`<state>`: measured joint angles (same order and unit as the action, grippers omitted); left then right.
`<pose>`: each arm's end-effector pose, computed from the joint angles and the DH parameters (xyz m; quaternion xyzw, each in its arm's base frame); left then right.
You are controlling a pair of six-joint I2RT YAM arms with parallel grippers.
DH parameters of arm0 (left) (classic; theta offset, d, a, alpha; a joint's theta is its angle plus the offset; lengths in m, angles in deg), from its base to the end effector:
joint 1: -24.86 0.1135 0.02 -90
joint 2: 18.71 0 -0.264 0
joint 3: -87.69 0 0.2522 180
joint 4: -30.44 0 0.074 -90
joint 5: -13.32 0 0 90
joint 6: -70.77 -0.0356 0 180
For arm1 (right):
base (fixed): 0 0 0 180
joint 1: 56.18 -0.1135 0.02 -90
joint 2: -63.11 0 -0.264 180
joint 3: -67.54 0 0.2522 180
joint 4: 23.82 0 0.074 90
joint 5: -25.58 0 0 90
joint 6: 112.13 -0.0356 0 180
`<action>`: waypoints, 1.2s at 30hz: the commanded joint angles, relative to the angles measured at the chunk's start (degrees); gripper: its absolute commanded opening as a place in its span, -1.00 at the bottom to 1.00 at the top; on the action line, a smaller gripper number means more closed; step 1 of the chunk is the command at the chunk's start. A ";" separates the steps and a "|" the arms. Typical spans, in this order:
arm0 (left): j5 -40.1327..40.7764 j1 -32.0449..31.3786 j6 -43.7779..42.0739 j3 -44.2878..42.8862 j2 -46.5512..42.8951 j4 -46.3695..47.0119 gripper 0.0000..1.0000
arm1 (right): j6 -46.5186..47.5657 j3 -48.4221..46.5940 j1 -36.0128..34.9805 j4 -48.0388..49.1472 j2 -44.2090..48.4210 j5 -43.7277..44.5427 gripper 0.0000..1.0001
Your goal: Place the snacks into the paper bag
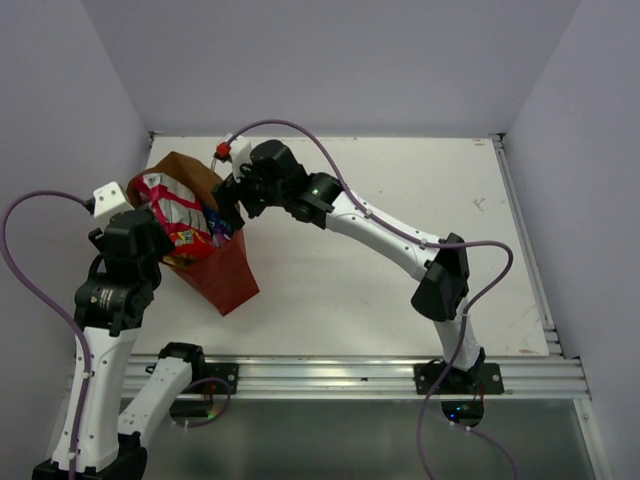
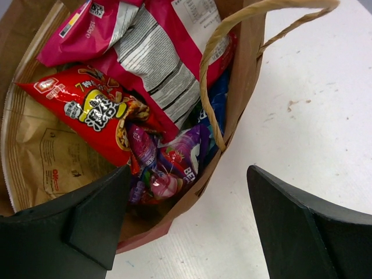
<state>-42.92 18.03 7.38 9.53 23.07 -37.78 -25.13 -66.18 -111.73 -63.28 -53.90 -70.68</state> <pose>0.1157 0.0061 0.3843 -0.2827 0.7996 0.1092 0.5184 0.2696 0.3999 0.3789 -0.3952 0.7321 0.3100 0.4601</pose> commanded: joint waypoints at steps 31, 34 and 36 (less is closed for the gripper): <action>-1.85 -0.29 2.75 6.92 5.94 2.25 -0.47 | -0.25 -5.02 0.79 0.38 -5.42 -3.85 0.04; -1.68 -0.29 2.31 7.27 7.08 3.39 -0.50 | 0.19 -5.72 0.79 -0.67 -6.91 -3.23 -0.02; -1.77 -0.29 2.04 7.53 7.35 4.27 -0.55 | 0.37 -6.16 0.79 -1.46 -7.70 -2.79 -0.21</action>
<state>-44.19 17.98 10.31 15.78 29.39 -37.45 -25.72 -69.70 -111.23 -63.12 -60.26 -74.33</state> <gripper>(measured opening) 0.240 0.442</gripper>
